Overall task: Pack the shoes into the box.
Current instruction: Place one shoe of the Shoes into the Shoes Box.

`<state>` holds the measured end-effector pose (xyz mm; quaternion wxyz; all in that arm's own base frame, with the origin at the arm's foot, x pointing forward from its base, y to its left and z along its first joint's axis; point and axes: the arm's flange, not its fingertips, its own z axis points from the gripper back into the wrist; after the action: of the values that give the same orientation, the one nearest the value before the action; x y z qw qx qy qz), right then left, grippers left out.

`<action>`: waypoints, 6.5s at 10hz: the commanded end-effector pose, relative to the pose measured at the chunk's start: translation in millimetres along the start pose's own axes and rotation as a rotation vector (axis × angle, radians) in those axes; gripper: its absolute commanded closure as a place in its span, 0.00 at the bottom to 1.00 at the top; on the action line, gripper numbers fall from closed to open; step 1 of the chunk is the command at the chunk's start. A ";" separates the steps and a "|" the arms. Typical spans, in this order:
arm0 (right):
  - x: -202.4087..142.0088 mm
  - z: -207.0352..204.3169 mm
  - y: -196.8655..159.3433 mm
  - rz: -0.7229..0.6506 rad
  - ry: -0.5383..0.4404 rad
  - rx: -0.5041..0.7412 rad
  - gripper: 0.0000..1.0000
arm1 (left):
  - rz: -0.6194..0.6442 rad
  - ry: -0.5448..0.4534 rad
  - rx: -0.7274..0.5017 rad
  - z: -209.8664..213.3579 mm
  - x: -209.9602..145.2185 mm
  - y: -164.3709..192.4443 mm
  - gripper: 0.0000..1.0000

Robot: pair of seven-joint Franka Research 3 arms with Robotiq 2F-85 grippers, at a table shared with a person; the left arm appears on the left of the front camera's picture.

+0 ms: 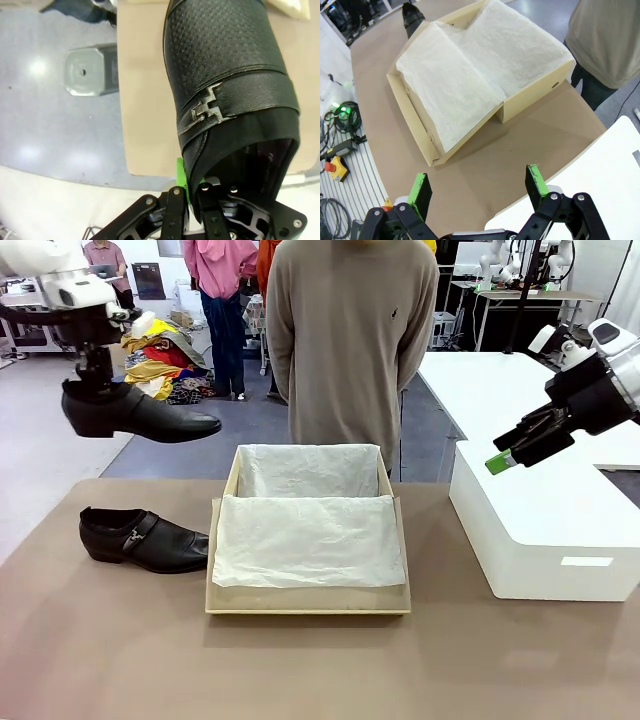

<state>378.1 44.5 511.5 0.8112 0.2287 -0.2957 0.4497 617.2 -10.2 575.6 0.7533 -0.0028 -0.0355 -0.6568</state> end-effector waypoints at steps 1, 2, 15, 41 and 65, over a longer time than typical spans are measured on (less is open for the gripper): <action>0.3 -1.8 -3.2 0.023 -0.031 0.013 0.00 | 0.045 0.016 0.005 23.8 28.7 -8.1 1.00; 0.3 -1.8 -3.2 0.023 -0.031 0.013 0.00 | 0.067 0.021 0.020 27.0 42.1 -9.9 1.00; 0.3 -1.8 -3.2 0.023 -0.031 0.013 0.00 | 0.027 0.020 -0.022 -10.4 185.5 -16.0 1.00; 0.3 -1.8 -3.2 0.023 -0.031 0.013 0.00 | -0.001 0.025 -0.052 -118.0 304.0 10.8 1.00; 0.3 -1.8 -3.2 0.023 -0.031 0.013 0.00 | -0.049 0.024 -0.060 -173.1 293.9 -20.2 0.26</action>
<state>378.1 44.3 511.8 0.8113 0.2282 -0.2956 0.4499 656.4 -318.8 413.7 0.7305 -0.0096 -0.0001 -0.6829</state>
